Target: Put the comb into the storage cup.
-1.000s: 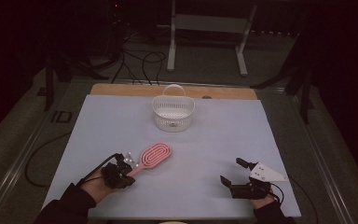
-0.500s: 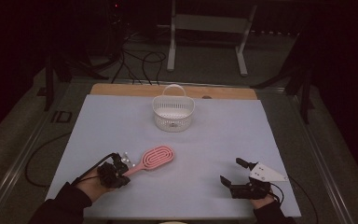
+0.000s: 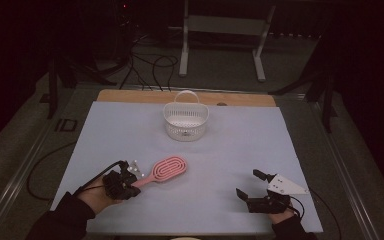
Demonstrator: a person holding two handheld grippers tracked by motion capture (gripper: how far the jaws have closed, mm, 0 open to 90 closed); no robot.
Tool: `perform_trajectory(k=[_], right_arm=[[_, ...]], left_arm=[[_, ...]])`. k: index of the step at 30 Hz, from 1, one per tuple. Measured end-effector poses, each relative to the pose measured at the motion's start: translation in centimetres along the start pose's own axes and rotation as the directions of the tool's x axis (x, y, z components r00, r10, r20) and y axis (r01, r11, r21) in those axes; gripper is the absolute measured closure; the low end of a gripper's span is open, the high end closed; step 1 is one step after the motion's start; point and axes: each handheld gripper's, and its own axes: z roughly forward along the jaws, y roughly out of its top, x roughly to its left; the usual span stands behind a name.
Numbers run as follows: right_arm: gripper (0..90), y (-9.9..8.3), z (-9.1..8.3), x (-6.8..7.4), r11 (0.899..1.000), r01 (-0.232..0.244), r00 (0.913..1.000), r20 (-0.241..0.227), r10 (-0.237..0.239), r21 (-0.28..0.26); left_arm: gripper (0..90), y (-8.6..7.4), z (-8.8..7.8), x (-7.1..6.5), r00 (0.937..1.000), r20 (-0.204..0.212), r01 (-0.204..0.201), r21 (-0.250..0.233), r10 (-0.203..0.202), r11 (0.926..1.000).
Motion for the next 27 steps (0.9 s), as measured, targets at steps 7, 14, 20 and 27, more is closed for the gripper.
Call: perform_trajectory(k=[7, 14, 20, 27], right_arm=[[8.9, 0.0, 0.0, 0.0, 1.000, -0.002, 1.0000, 0.000, 0.002, -0.001], [8.9, 0.0, 0.0, 0.0, 1.000, -0.002, 1.0000, -0.001, 0.002, -0.002], [8.9, 0.0, 0.1, 0.0, 1.000, -0.005, 1.0000, -0.003, 0.005, -0.001], [8.9, 0.0, 0.1, 0.0, 1.000, -0.007, 1.0000, -0.004, 0.007, 0.001]], left_arm=[[88.0, 0.4, -0.8, 0.2, 0.9998, 0.016, -0.009, -0.017, 0.009, 0.9998], [83.7, 0.8, -1.4, 0.3, 0.9998, 0.014, -0.013, -0.022, 0.013, 0.9997], [74.2, 1.3, -1.8, 0.4, 0.9999, 0.006, -0.013, -0.025, 0.013, 0.9996], [52.6, 1.8, -1.9, 0.5, 1.0000, -0.009, 0.000, -0.019, -0.001, 0.9998]])
